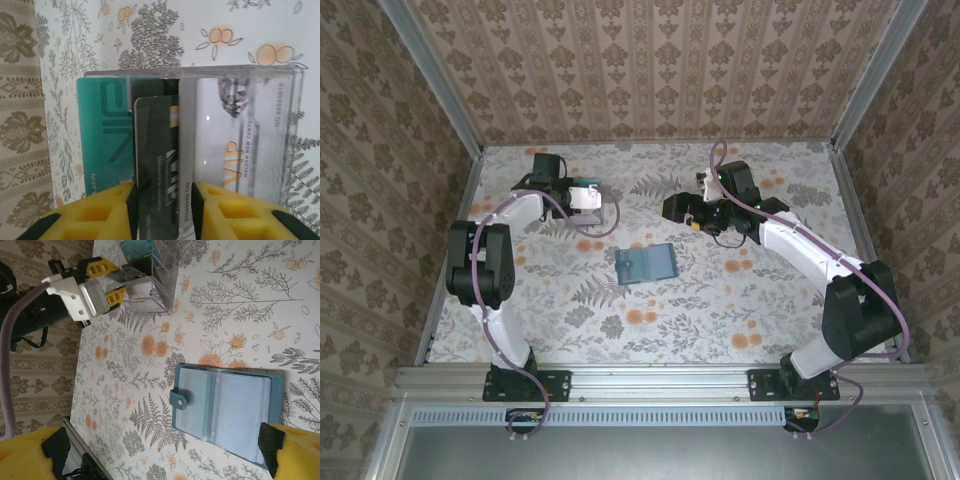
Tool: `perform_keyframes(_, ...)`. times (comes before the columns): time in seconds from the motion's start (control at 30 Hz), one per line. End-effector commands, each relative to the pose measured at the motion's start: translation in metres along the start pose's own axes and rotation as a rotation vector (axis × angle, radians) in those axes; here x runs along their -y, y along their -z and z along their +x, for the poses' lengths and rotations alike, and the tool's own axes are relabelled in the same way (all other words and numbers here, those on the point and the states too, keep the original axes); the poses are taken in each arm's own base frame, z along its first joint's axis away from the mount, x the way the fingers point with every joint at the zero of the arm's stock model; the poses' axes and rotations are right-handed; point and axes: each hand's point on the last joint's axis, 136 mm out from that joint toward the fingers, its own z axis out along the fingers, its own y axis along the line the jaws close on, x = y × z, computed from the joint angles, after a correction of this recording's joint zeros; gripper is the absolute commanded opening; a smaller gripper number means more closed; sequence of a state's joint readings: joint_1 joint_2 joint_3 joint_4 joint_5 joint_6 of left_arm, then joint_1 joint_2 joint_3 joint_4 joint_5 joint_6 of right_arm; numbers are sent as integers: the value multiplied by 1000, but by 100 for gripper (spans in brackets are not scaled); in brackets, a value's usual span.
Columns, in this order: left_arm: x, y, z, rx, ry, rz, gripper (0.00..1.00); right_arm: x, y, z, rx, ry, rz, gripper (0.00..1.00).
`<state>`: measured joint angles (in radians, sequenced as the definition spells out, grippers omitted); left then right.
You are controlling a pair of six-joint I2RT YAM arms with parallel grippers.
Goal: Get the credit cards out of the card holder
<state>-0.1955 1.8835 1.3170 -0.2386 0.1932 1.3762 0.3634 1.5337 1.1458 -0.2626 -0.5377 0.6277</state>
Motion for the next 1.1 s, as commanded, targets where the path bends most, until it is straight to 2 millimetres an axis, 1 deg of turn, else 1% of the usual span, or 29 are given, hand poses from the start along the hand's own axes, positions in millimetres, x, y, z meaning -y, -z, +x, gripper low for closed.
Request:
perform_keyframes(0.0,-28,0,-1,9,70,-72,38,-6,0,-8,6,-5,-17,100)
perform_keyframes(0.13,-45,7,-5,20,109,-112,42,-6,-1,-8,3,-5,-21,100)
perform_keyframes(0.27,-54,16,-10,39,143,-134,44,-5,-2,-7,1,-9,-21,100)
perform_keyframes(0.33,-60,24,-13,49,171,-154,47,-4,-3,-7,0,-9,-20,100)
perform_keyframes(0.37,-64,29,-14,53,197,-172,50,-5,-3,-6,-1,-6,-21,100)
perform_keyframes(0.43,-74,41,-17,60,269,-203,63,-4,-3,-7,0,-4,-18,100)
perform_keyframes(0.47,-80,49,-18,64,313,-225,74,-4,-3,-7,1,-1,-17,100)
perform_keyframes(0.5,-88,59,-19,71,361,-256,88,-5,-2,-7,1,3,-16,100)
perform_keyframes(0.53,-93,67,-20,75,404,-275,100,-4,-3,-7,0,6,-13,100)
perform_keyframes(0.67,-113,105,-21,102,574,-389,100,-4,-4,-4,-5,18,-6,100)
perform_keyframes(0.73,-124,126,-13,92,700,-467,100,-4,-6,-2,-10,25,-2,100)
perform_keyframes(0.83,-128,151,-6,118,857,-510,100,-5,-9,1,-16,33,0,100)
perform_keyframes(0.87,-132,160,-1,119,907,-543,100,-6,-10,2,-18,34,1,100)
perform_keyframes(0.9,-135,170,9,110,994,-590,100,-7,-11,4,-21,37,3,100)
perform_keyframes(0.97,-134,188,28,68,1173,-659,100,-9,-13,6,-23,43,9,100)
perform_keyframes(1.03,-127,198,38,56,1292,-656,100,-10,-15,10,-32,55,28,100)
perform_keyframes(1.07,-122,202,39,52,1335,-646,100,-11,-16,12,-37,64,41,100)
